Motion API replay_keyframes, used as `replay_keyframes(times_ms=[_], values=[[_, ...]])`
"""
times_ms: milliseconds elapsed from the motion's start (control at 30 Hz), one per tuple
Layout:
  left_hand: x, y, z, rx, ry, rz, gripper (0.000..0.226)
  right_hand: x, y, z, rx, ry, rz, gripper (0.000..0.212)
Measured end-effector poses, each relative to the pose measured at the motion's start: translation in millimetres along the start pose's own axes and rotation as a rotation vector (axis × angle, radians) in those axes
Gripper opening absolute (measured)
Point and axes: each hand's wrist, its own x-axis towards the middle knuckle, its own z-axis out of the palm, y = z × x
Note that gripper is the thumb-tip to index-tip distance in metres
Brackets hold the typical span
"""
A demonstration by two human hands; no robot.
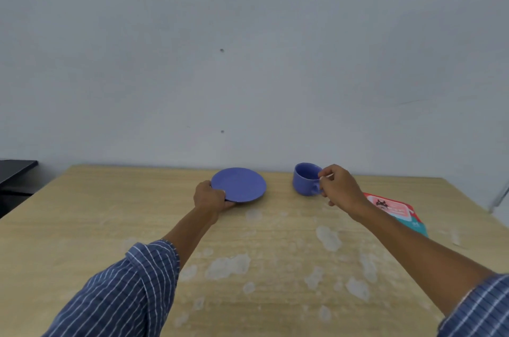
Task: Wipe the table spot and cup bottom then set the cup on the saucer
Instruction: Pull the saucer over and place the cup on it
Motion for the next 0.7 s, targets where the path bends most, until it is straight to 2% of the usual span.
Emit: replay_keyframes(times_ms=[167,300,400,533,700], values=[[0.8,-11.7,12.0,0.009,-0.010,0.005,0.040,4.5,13.1,9.4,0.066,-0.054,0.109,0.004],[-2.9,-13.3,8.8,0.066,-0.019,0.019,0.027,8.8,17.5,18.9,0.132,-0.031,0.146,0.011],[-5.1,-10.2,5.8,0.117,-0.038,0.020,0.040,13.2,22.1,23.9,0.143,-0.040,0.204,0.017],[-7.1,-5.7,3.0,0.139,-0.057,0.005,0.038,19.4,30.1,28.6,0.255,-0.060,0.284,0.019],[-10.7,-5.8,8.9,0.118,-0.106,0.012,0.037,26.1,38.4,33.6,0.375,-0.003,0.263,0.022]])
